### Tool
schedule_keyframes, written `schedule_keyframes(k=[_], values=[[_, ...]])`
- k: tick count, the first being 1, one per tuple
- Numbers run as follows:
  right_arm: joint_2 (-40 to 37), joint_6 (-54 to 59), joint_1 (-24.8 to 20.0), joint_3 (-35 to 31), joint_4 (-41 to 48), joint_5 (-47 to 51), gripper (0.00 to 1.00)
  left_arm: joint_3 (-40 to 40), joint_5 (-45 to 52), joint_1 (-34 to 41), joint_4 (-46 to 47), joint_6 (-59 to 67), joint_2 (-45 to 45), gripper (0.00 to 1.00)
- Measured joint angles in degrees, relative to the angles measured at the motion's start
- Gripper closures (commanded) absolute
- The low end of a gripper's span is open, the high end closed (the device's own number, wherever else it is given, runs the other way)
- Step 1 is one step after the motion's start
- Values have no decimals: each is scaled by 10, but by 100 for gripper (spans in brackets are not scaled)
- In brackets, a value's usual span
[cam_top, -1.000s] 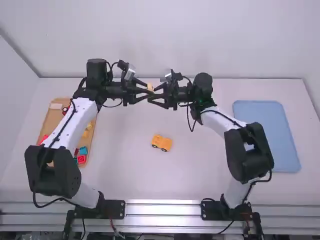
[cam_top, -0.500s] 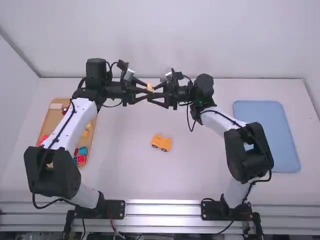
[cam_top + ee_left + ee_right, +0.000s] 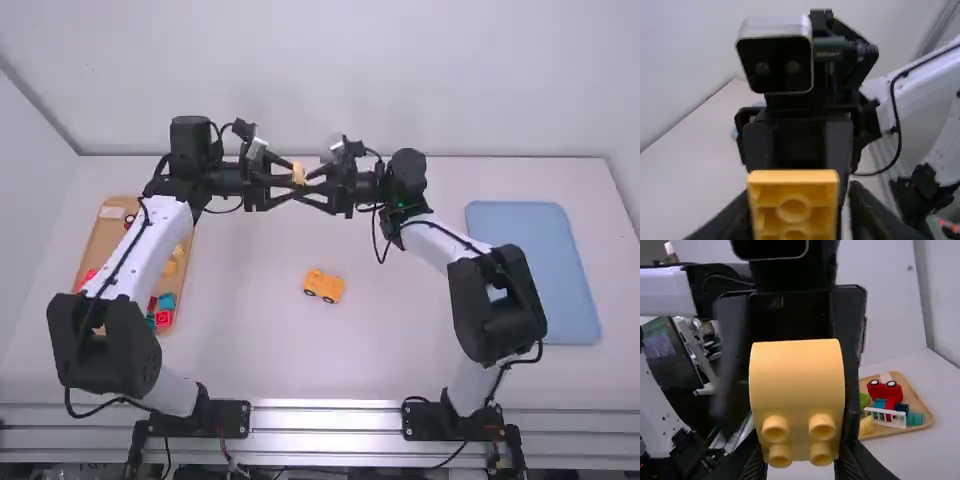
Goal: Assemble lego blocks to make yellow taxi
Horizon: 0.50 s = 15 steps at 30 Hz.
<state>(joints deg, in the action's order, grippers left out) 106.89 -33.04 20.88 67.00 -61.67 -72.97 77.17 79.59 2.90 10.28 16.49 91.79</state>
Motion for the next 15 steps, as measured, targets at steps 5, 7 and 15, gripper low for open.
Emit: schedule_keyframes(k=[5, 7, 15], values=[[0, 3, 0, 0, -9, 32, 72, -4, -2, 3, 12, -5, -1, 1], [0, 3, 0, 0, -6, 39, 72, -5, -3, 5, 9, -4, -1, 1], [0, 34, -9, 1, 21, 46, 68, -5, -19, -1, -16, -31, -1, 1]])
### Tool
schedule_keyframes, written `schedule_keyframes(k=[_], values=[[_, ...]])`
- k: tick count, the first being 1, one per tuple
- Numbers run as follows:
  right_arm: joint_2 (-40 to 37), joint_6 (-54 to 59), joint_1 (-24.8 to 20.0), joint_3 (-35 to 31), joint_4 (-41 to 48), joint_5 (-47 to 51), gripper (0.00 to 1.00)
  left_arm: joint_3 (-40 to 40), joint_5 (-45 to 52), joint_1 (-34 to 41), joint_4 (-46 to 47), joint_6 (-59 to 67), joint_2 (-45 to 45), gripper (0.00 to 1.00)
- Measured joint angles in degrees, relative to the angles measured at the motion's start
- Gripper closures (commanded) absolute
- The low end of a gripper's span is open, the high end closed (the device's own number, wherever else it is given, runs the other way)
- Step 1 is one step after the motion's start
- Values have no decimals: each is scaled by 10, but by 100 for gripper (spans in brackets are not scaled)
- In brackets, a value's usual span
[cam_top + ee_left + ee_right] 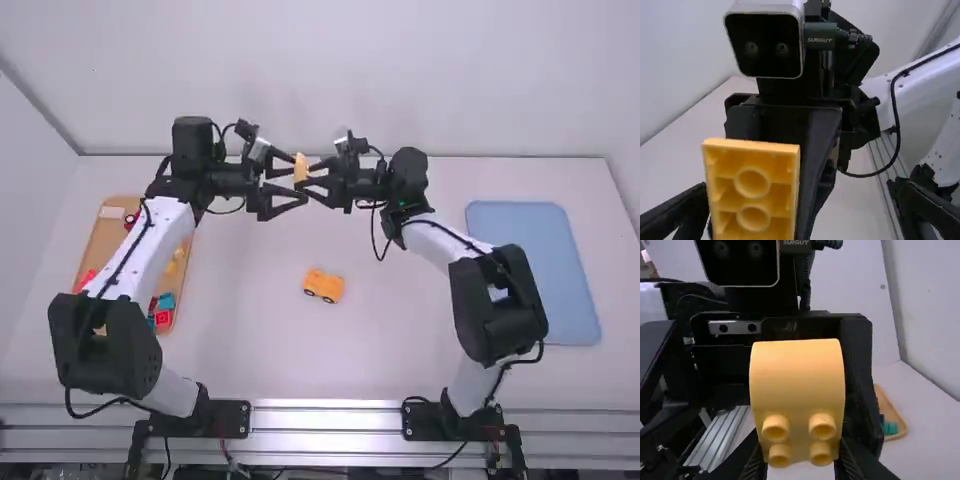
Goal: Assemble lego blocks to make yellow taxi
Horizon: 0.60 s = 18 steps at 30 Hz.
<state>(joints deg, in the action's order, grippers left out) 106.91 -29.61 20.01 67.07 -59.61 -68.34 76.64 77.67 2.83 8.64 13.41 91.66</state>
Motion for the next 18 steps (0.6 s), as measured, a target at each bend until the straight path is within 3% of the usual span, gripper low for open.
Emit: schedule_keyframes(k=[12, 18], values=[[0, 141, -63, 0, 258, 103, 69, 0, -73, -60, 26, -47, 0, 1], [-39, 257, -65, 0, 499, 225, 73, 0, -134, -72, 59, -49, 0, 1]])
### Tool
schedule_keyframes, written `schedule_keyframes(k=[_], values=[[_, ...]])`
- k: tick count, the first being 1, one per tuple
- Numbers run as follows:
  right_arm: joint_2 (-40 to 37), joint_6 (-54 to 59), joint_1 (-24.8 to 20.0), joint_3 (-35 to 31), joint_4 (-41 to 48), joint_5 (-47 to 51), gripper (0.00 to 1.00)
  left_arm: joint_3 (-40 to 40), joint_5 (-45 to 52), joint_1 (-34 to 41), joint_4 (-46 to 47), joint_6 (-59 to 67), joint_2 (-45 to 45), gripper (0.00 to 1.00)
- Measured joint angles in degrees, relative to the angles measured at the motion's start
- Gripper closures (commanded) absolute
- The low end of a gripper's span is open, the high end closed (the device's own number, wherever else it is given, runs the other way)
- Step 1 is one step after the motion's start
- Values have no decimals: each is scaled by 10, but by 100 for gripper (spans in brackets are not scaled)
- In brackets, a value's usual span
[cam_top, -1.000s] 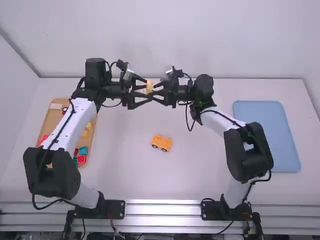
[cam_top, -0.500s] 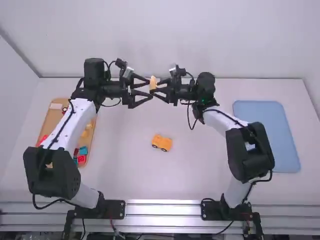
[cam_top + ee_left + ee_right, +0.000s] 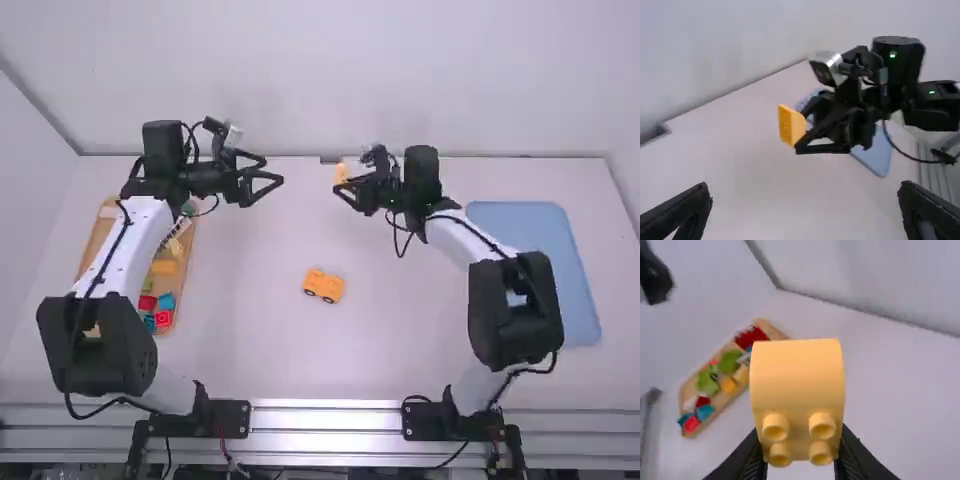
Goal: Assemble lego blocks to make yellow taxi
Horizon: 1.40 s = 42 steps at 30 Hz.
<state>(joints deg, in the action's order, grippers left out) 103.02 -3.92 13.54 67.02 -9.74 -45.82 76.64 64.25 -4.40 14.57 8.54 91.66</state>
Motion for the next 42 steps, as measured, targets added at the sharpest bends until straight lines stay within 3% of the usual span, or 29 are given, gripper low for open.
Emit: schedule_keyframes(k=[8, 12, 18, 24, 30, 36, 38, 42], values=[[-91, 72, 40, 2, 280, 221, 72, 0, -90, 0, 17, 0, 0, 1], [-93, 38, 67, 2, 394, 319, 73, 0, -128, 0, 17, 0, 0, 1], [-82, -44, 91, 2, 512, 377, 69, 0, -165, 0, 17, 0, 0, 1], [-40, -124, 100, 2, 549, 390, 70, 0, -176, 1, 17, 0, 0, 1], [27, -201, 100, -3, 509, 394, 73, 0, -179, 1, 24, 0, 0, 1], [67, -320, 86, -21, 474, 394, 87, 0, -180, 1, 30, 0, 0, 1], [70, -372, 79, -28, 479, 393, 100, 0, -180, 1, 30, 0, 0, 1], [70, -505, 53, -29, 506, 372, 100, 0, -180, 1, 30, 0, 0, 1]])
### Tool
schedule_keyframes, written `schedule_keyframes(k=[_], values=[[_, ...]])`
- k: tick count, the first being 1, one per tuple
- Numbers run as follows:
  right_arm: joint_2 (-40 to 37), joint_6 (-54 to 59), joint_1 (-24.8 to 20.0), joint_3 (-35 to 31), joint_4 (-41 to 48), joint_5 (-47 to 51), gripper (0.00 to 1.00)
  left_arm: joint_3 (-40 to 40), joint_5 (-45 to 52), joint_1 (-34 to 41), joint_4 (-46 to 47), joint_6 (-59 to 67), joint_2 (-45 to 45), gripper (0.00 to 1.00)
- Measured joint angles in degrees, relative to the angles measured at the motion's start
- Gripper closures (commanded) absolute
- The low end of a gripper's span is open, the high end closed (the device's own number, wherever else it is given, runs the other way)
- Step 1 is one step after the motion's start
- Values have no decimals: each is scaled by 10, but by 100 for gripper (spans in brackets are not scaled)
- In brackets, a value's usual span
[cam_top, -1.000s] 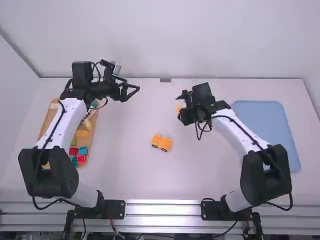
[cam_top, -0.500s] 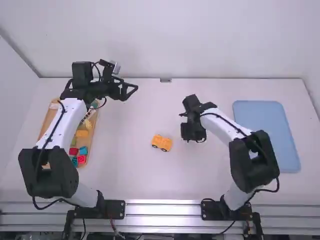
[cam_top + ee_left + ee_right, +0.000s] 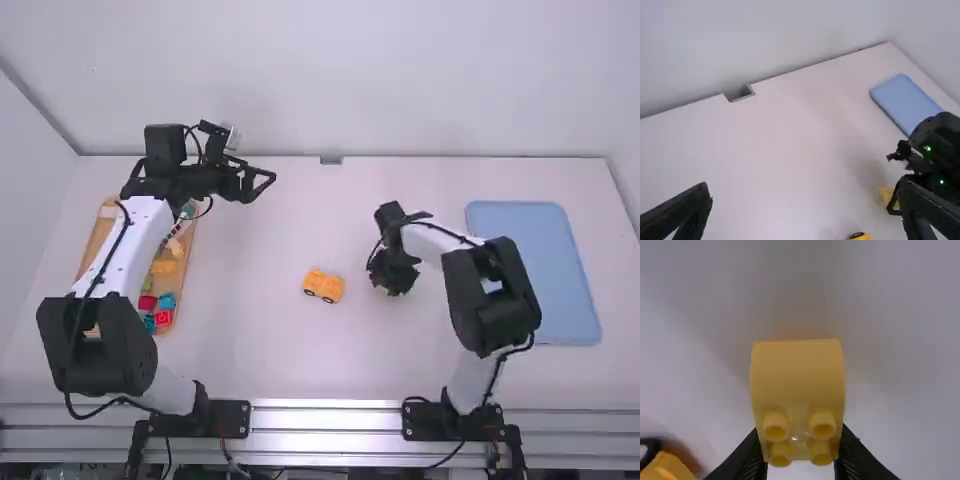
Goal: Assemble lego blocks to make yellow taxi
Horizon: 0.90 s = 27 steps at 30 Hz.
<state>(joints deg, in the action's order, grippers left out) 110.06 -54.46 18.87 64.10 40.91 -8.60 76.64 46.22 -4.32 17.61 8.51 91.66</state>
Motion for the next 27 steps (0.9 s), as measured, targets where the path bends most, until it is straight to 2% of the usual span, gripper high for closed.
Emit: schedule_keyframes(k=[6, 11, 15, 20, 22, 23, 24, 25, 26, 27], values=[[0, -191, -24, 0, -4, -24, 100, 0, 0, 0, 0, 0, 0, 1], [0, -317, -6, 0, -30, -31, 97, 0, 0, 0, 3, 0, 0, 1], [0, -403, 16, 0, -33, -33, 83, 0, 0, 0, 9, 0, 0, 1], [0, -489, 40, 0, -40, -28, 78, 0, 0, 0, 10, 0, 0, 1], [0, -519, 50, 0, -46, -21, 64, 0, 0, 0, 11, 0, 0, 1], [0, -523, 52, 0, -47, -19, 52, 0, 0, 0, 11, 0, 0, 1], [0, -533, 54, 0, -49, -17, 24, 0, 0, 0, 12, 0, 0, 1], [0, -537, 54, 0, -49, -16, 18, 0, 0, 0, 13, 0, 0, 1], [0, -544, 54, 0, -49, -16, 0, 0, 0, 0, 13, 0, 0, 1], [0, -546, 53, 0, -49, -15, 1, 0, 0, 0, 14, 0, 0, 1]])
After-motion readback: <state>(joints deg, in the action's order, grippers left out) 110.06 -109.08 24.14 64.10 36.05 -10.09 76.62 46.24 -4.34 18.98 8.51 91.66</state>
